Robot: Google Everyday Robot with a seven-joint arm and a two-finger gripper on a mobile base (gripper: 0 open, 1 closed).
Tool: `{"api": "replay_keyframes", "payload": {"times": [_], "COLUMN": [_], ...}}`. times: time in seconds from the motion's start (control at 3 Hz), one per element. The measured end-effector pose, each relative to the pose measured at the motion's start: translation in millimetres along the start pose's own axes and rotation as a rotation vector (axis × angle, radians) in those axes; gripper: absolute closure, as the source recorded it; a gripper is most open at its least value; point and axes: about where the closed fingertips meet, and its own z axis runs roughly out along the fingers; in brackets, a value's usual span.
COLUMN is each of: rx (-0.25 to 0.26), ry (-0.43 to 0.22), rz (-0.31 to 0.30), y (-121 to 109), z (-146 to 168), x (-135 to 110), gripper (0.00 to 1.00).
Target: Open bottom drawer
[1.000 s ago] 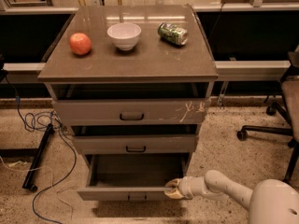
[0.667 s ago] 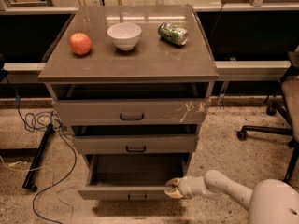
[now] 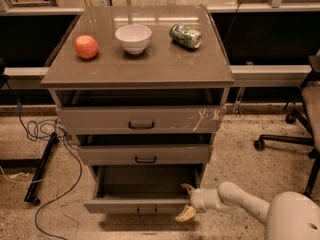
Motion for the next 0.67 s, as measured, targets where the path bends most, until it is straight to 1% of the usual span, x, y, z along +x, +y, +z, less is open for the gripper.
{"api": "replay_keyframes", "payload": {"times": [0.33, 0.67], "rx": [-0.001, -0.005], "ry": [-0.001, -0.028], "rz": [0.005, 0.025], "y": [9, 27], "z": [-4, -13], "x": [7, 19], "gripper": [0.37, 0.61]}}
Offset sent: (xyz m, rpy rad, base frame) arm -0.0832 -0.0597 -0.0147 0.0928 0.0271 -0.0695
